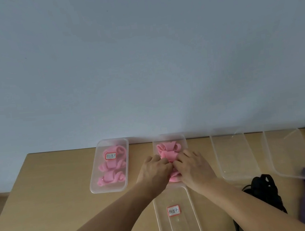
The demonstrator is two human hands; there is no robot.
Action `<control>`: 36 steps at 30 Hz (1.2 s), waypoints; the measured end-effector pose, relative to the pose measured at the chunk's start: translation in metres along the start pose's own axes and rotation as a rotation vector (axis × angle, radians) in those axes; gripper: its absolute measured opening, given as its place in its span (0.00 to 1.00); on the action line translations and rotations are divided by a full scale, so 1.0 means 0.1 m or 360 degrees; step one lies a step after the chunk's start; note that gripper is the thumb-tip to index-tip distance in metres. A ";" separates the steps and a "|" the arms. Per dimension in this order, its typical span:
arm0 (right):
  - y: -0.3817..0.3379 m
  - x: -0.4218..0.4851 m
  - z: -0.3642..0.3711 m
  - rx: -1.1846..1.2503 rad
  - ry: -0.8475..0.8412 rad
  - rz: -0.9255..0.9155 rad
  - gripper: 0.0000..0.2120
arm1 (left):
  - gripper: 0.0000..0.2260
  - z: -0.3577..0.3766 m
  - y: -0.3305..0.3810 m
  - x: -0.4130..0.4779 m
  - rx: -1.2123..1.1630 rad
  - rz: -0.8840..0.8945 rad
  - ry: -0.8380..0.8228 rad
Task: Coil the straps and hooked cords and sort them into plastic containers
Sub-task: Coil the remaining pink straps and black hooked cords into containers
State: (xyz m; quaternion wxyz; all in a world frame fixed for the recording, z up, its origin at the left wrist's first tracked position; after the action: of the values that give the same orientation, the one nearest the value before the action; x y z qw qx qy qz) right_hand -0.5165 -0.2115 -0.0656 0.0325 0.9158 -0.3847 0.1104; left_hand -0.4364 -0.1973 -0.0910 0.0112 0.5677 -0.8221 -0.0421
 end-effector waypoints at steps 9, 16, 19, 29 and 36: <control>0.19 -0.23 -0.13 0.0224 0.0166 0.0257 0.10 | 0.07 -0.11 -0.01 -0.01 0.0077 0.0004 0.0009; 0.26 -0.26 -0.03 0.0256 0.0050 0.0420 0.04 | 0.16 -0.06 -0.06 -0.08 0.0003 -0.0100 0.0029; 0.23 -0.29 0.01 0.0260 -0.0053 0.0436 0.08 | 0.17 -0.05 -0.04 -0.10 -0.0024 -0.0088 0.0021; 0.04 -0.66 -0.28 0.0452 0.0241 0.0875 0.07 | 0.18 -0.42 -0.12 -0.56 -0.0439 -0.0251 0.0526; -0.30 -1.22 0.29 0.0330 -0.0614 0.1299 0.33 | 0.19 -0.02 -0.16 -1.07 -0.0659 -0.0410 0.0317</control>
State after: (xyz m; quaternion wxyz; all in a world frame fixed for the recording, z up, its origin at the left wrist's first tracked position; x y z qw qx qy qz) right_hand -0.5728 -0.1096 -0.1204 -0.1774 0.6916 -0.6998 -0.0203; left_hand -0.3835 -0.1027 -0.0867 0.2025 0.6545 -0.7119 -0.1544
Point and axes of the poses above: each hand's wrist, its own x-axis towards the middle knuckle, its own z-axis out of the palm, y = z × x, the point moved 8 cm from there along x, towards the middle knuckle, and after that the axes turned 5 degrees about y, right-handed, at the moved point
